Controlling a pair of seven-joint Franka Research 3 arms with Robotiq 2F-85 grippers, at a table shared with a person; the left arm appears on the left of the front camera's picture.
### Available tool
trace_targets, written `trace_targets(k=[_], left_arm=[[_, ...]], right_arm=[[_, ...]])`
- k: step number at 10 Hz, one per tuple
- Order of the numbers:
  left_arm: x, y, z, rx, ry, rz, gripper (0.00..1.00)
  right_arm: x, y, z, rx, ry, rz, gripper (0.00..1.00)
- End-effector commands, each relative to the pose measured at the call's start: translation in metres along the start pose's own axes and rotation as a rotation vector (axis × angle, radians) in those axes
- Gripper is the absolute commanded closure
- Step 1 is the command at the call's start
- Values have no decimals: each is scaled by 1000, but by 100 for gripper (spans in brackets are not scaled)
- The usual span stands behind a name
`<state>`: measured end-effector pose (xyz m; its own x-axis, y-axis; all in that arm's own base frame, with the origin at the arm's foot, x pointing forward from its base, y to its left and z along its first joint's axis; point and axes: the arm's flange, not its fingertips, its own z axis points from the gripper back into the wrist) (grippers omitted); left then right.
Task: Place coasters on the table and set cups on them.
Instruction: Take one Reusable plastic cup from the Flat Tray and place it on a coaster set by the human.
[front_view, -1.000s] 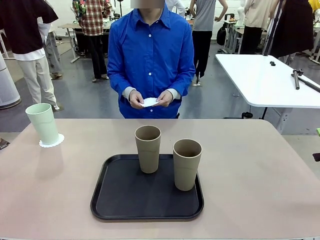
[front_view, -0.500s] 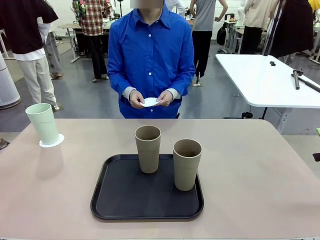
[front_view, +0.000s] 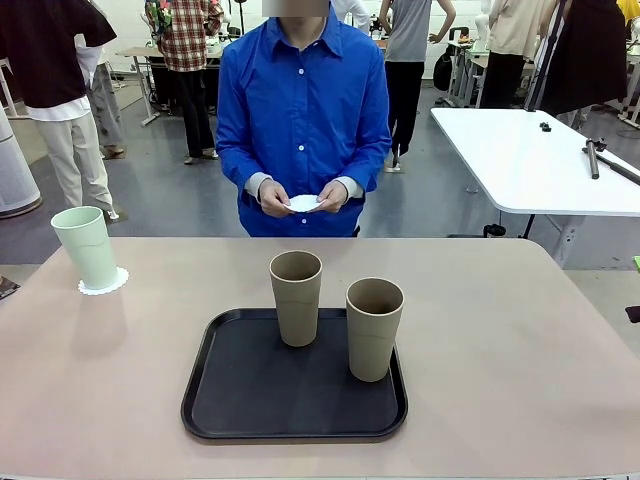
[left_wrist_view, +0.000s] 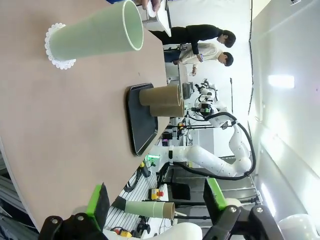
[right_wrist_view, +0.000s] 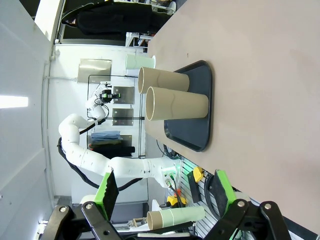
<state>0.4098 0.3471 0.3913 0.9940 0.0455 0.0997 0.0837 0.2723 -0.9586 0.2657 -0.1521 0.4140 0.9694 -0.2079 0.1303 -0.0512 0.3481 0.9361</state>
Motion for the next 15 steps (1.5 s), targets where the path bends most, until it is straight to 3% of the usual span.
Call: trace_targets(k=[1, 15], left_arm=[[0, -4, 10, 12, 26, 4, 0], [0, -2, 5, 13, 4, -3, 0]], right_arm=[[0, 0, 0, 13, -3, 8, 0], [0, 0, 0, 13, -3, 8, 0]])
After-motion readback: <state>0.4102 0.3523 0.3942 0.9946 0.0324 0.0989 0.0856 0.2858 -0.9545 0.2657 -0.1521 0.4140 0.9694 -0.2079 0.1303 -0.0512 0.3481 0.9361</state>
